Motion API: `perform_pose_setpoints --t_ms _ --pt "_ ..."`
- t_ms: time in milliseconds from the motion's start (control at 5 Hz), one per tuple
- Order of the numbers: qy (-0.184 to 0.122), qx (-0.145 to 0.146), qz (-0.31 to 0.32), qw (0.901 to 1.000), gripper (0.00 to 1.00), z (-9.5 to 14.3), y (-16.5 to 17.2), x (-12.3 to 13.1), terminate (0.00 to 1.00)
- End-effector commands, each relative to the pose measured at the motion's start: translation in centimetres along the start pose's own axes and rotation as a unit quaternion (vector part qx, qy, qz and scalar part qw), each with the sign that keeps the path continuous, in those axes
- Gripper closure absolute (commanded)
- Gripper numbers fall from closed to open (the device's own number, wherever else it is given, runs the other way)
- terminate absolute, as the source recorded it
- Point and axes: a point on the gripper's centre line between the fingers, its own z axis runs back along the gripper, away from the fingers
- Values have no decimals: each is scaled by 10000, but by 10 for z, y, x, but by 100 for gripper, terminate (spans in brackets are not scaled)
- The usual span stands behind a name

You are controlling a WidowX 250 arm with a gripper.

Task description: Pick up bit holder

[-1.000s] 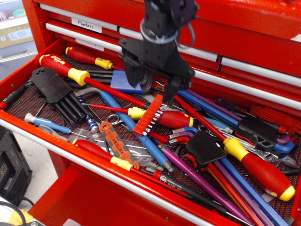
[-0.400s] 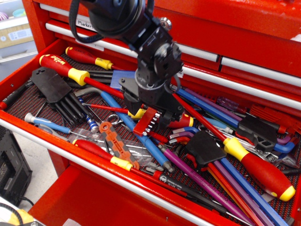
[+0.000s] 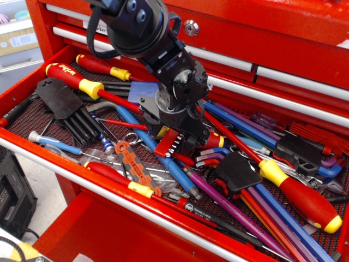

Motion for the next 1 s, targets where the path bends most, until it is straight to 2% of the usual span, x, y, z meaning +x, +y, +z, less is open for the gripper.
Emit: perform_pose_setpoints --t_ms 0,200,400,600,800 --pt "1 -118 91 9999 100 -2 4 4 0" --pt "42 -39 42 10000 100 4 4 6 0" --pt "140 109 -66 9998 100 23 9 11 0" --pt "266 442 -251 9984 100 58 23 25 0" --pt "512 664 -377 9958 100 103 41 40 0"
